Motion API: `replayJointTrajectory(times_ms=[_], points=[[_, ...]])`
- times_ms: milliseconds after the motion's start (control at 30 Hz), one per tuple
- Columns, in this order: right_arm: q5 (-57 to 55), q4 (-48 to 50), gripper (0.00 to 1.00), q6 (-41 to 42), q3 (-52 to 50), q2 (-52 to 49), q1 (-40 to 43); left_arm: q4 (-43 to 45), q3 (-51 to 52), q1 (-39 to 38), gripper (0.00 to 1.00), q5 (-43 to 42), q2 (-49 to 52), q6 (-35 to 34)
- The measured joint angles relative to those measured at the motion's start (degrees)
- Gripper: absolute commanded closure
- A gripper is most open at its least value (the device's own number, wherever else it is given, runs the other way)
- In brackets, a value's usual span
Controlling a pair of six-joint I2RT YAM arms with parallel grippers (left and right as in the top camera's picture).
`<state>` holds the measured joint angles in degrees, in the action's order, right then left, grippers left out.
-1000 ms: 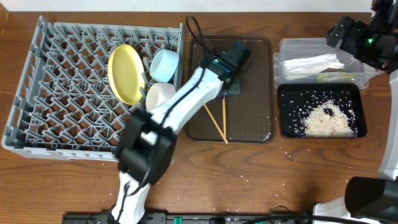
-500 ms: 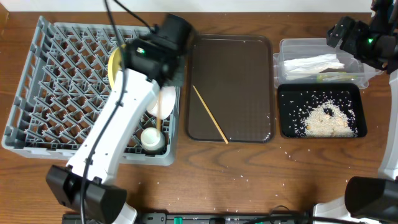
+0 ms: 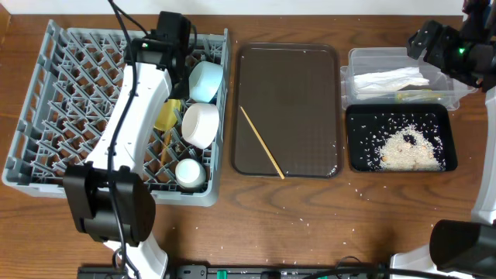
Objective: Sort waste into correct bins and load items into the dishwasher
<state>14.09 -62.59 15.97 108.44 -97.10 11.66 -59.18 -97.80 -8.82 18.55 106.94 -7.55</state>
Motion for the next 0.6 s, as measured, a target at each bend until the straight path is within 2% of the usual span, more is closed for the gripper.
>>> replayJointTrajectory(times_ms=[333,500,600], points=[[0.0,0.0,0.01,0.0,0.0,0.0,0.0,-2.71,-0.22,-1.84,0.48,-3.3,-0.35,-1.55],[0.0,0.0,0.01,0.0,0.0,0.0,0.0,-6.01,-0.42,-9.99,0.48,-8.7,-2.51,-11.54],[0.0,0.0,0.01,0.0,0.0,0.0,0.0,-4.94,-0.31,-15.26,0.48,-10.1,-2.93,-17.66]])
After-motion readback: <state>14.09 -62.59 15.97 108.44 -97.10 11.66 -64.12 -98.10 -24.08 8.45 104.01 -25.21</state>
